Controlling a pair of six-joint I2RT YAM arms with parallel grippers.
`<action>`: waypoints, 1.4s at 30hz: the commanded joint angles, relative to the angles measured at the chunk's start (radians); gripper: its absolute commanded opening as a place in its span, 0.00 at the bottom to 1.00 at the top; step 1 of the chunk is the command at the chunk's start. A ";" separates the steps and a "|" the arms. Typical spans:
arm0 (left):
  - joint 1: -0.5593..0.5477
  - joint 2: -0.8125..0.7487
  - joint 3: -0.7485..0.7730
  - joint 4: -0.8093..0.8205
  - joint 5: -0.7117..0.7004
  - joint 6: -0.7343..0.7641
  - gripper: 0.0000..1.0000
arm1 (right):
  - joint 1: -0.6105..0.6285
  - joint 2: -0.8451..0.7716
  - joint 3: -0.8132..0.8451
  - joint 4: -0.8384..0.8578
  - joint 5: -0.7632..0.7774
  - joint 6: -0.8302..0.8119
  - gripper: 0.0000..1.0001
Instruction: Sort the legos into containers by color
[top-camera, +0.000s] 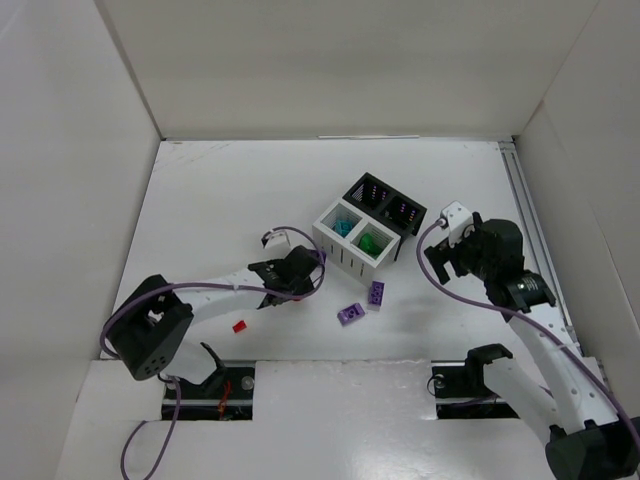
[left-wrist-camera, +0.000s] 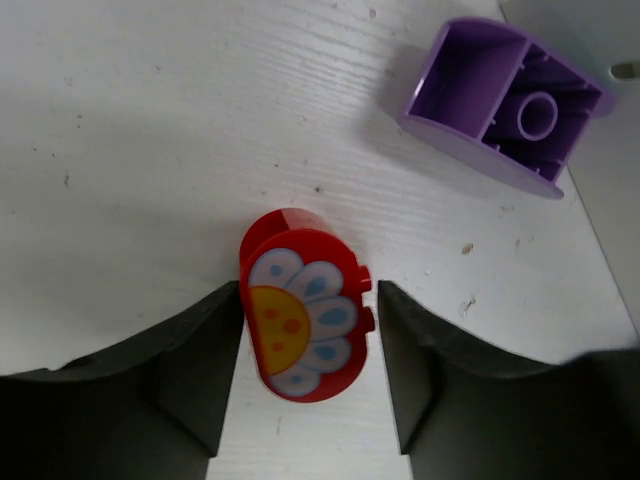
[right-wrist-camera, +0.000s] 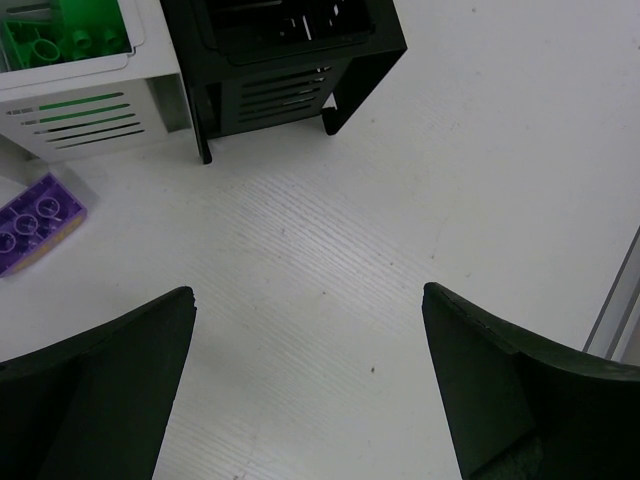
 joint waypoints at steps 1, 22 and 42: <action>-0.001 0.028 0.023 -0.096 -0.011 -0.043 0.48 | 0.009 0.006 0.003 0.049 -0.018 -0.004 1.00; -0.006 0.043 0.653 -0.062 -0.048 0.386 0.25 | 0.009 -0.055 0.012 0.049 0.022 0.006 1.00; 0.077 0.539 1.229 -0.117 0.156 0.552 0.77 | 0.009 -0.064 0.041 -0.009 0.055 0.015 1.00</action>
